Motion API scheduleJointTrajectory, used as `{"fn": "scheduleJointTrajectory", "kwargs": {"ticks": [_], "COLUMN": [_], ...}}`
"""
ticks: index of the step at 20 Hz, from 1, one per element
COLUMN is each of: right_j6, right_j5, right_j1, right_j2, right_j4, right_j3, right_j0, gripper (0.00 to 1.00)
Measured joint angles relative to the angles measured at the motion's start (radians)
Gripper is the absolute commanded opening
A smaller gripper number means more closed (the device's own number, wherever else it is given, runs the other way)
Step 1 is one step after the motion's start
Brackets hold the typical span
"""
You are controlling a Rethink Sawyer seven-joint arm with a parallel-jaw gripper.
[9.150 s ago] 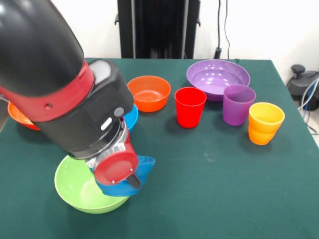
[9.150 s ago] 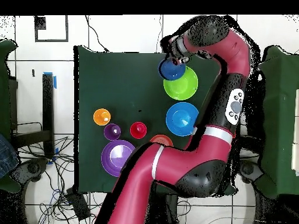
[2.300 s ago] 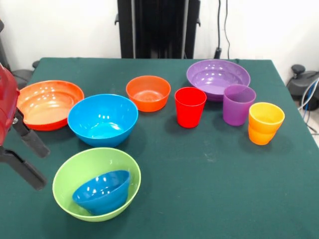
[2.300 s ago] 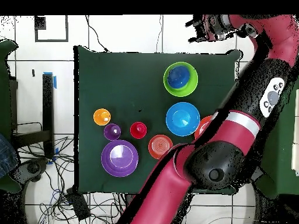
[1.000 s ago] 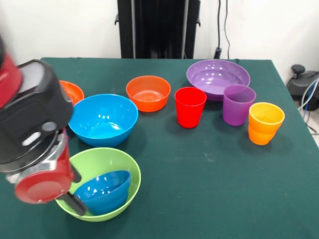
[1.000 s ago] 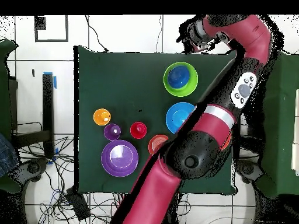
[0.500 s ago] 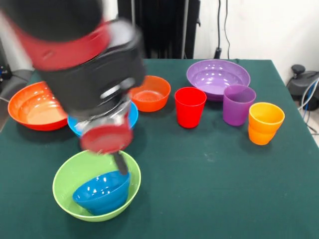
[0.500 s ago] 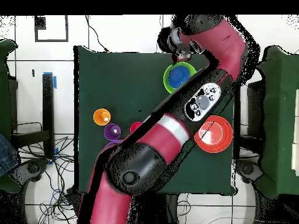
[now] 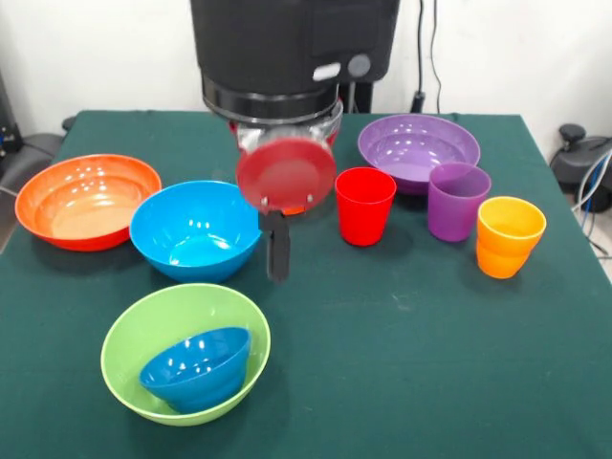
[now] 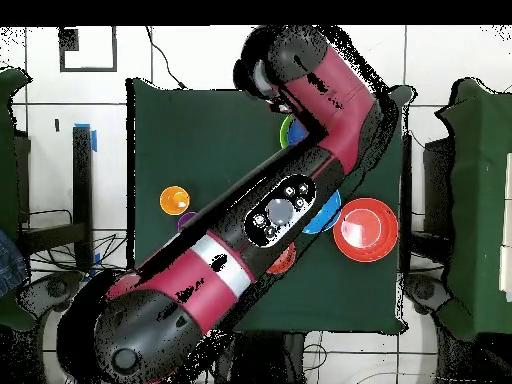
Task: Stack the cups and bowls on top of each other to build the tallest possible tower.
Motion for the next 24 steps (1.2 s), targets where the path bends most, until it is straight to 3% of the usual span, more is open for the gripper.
{"fn": "scheduleJointTrajectory", "kwargs": {"ticks": [11, 24], "right_j6": [0.000, 0.000], "right_j5": [-0.220, -0.324], "right_j1": [-0.093, -0.157], "right_j2": [0.126, 0.211], "right_j4": [-0.132, -0.348], "right_j3": [0.187, 0.309], "right_j0": [0.036, 0.061], "gripper": [1.00, 1.00]}}
